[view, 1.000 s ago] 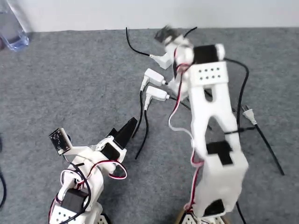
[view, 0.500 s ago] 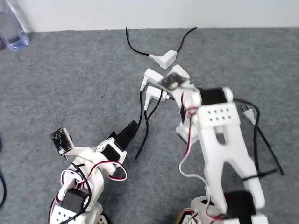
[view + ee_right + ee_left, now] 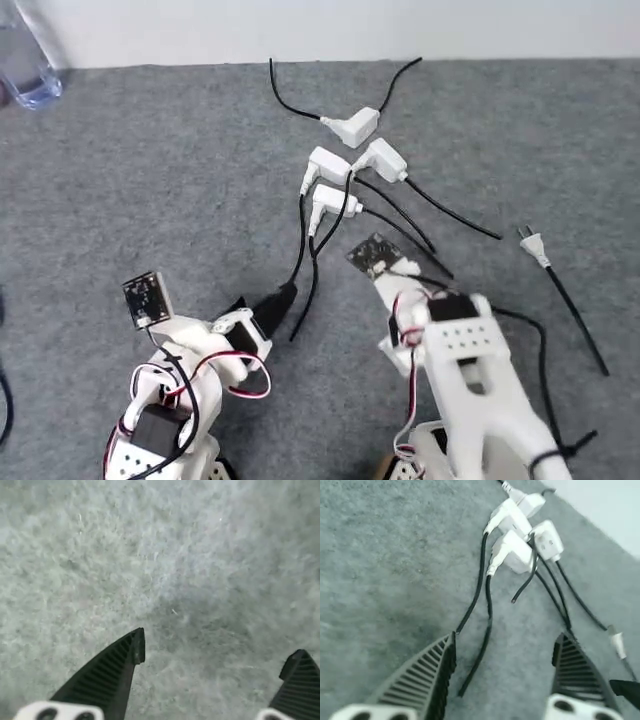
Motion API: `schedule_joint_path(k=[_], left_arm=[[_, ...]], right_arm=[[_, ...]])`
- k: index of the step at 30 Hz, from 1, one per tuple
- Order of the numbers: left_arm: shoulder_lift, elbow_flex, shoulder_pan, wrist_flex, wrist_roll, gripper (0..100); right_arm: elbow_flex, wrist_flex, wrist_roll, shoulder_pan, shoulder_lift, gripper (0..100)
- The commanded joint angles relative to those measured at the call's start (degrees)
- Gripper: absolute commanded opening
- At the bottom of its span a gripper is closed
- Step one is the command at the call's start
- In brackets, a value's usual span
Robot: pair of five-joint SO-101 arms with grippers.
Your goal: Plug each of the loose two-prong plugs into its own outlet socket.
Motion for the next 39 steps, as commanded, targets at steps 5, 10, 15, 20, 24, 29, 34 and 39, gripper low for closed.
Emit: schedule_joint_path(k=[5,10,15,20,24,29,34,39], left_arm=[[-0.4,-0.4,-7.1,0.4,-9.0,30],[-0.4,-0.4,-14.3,2.8,-21.8,30],[-0.4,-0.4,-25.6,3.5,-36.1,30],[-0.4,-3.8,-43.2,5.4,-37.3,29],[-0.2,-13.0,-54.2,15.9,-40.4,27],[-0.4,-10.2,-58.6,10.4,-52.2,27],[-0.4,-11.6,-68.6,7.3,-63.9,27],[-0.4,-15.3,-80.8,4.2,-63.1,27]], right_arm=[[7.0,-4.8,-0.4,0.7,-8.6,40.9],[14.2,-12.2,-0.4,1.4,-11.8,40.9],[15.6,-12.5,-0.6,3.0,-16.0,40.9],[17.7,-12.5,-0.6,3.0,-20.7,40.9],[19.8,-12.5,-0.6,3.0,-25.5,40.9],[23.3,-12.5,-0.5,2.7,-32.5,40.9],[26.2,-10.8,-0.5,2.7,-39.9,40.9],[28.5,-8.0,-0.5,2.6,-47.4,40.9]])
